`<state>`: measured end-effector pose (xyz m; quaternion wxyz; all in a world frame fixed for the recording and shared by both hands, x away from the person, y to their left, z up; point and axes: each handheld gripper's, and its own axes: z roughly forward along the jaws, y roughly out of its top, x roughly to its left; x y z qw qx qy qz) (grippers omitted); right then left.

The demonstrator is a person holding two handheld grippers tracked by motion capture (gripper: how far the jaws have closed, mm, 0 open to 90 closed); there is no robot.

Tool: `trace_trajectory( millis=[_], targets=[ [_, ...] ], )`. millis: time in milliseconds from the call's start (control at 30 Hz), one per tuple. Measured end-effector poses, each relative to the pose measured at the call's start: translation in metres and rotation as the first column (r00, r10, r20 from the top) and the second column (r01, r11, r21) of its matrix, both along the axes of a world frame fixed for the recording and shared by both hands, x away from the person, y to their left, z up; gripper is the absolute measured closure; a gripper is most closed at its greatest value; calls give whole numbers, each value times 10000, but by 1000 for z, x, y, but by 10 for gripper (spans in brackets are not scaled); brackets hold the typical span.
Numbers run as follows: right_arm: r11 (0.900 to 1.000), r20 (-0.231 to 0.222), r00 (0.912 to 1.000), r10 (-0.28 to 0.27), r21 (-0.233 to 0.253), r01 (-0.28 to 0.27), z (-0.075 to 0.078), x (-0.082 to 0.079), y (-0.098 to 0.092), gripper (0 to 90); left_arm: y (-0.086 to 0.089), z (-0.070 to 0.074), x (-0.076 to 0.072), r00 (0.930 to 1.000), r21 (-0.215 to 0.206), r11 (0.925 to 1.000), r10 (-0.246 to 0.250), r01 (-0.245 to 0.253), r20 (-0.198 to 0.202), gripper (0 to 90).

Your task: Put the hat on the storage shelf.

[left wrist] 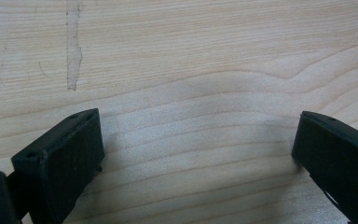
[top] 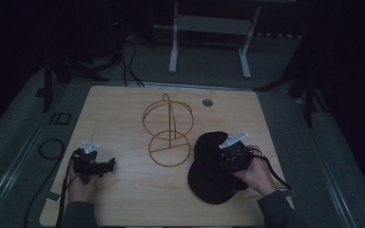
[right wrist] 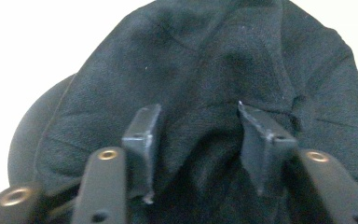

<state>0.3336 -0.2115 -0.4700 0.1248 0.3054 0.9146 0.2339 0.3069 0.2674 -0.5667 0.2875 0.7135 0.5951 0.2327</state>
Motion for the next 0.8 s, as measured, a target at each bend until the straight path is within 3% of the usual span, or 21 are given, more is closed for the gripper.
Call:
trace_trajectory(
  millis=[367, 800],
  targets=[
    [9993, -364, 9988, 319, -169, -326, -2, 1, 4, 774, 0, 0, 0, 10000, 2, 10000, -6, 6, 7, 18],
    [9993, -781, 9967, 204, 320, -179, 10, 4, -7, 818, 0, 0, 0, 10000, 1, 10000, -6, 6, 8, 18]
  ],
)
